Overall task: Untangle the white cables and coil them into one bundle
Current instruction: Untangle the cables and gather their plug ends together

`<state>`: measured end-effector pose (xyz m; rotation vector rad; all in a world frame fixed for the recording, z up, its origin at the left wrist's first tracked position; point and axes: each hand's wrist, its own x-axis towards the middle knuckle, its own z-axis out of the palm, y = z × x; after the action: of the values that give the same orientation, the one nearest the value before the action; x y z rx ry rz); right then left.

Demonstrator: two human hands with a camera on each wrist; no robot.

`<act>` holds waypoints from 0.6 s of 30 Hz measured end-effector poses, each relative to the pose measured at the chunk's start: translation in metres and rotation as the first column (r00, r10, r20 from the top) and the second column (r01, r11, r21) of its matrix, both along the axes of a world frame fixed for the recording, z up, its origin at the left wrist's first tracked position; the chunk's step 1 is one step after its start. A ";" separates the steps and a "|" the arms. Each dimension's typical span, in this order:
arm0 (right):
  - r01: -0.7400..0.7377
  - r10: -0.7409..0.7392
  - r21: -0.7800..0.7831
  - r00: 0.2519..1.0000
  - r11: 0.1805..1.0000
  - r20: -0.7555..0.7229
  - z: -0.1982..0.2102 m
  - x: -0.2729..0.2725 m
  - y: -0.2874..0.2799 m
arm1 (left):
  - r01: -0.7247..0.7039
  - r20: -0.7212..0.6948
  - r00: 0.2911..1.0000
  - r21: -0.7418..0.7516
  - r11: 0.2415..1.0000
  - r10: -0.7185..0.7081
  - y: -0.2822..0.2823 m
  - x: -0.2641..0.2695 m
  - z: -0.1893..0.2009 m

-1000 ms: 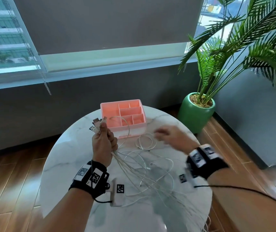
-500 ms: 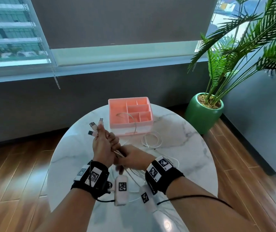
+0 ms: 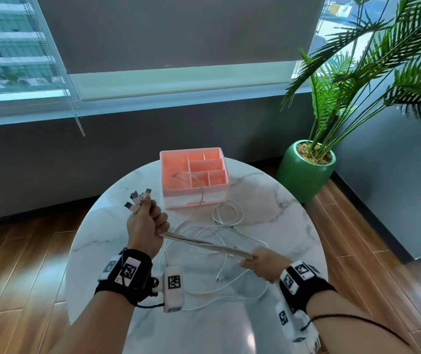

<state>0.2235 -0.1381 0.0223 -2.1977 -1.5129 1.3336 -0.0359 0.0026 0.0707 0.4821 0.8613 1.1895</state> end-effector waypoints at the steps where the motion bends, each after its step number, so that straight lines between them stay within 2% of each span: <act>1: 0.008 -0.007 -0.017 1.000 1.000 0.018 0.001 0.013 -0.005 | 0.007 -0.011 1.000 0.010 1.000 -0.007 0.000 -0.001 -0.002; 5: 0.086 -0.083 -0.026 0.990 0.996 0.117 0.012 0.066 -0.021 | 0.022 -0.030 0.999 0.024 0.999 -0.021 0.001 -0.004 -0.005; 8: 0.162 -0.165 0.031 0.965 0.986 0.205 0.030 0.108 -0.025 | -0.003 -0.042 0.999 0.010 1.000 0.004 0.002 -0.005 -0.002; 13: 0.155 -0.272 0.311 0.885 0.938 0.378 0.083 0.144 -0.012 | -0.040 -0.018 0.999 -0.038 0.998 0.039 0.000 -0.003 -0.005; 16: 0.119 -0.381 0.519 0.816 0.847 0.435 0.104 0.150 0.004 | -0.064 0.015 0.998 -0.089 0.994 0.065 0.001 0.000 -0.006; 18: 0.117 -0.427 0.590 0.800 0.799 0.420 0.109 0.149 0.013 | -0.089 0.030 0.995 -0.116 0.989 0.093 0.002 0.000 -0.004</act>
<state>0.3729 -0.1253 0.1312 -2.3537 -1.3807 0.1302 -0.0363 0.0044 0.0670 0.3304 0.9233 1.2205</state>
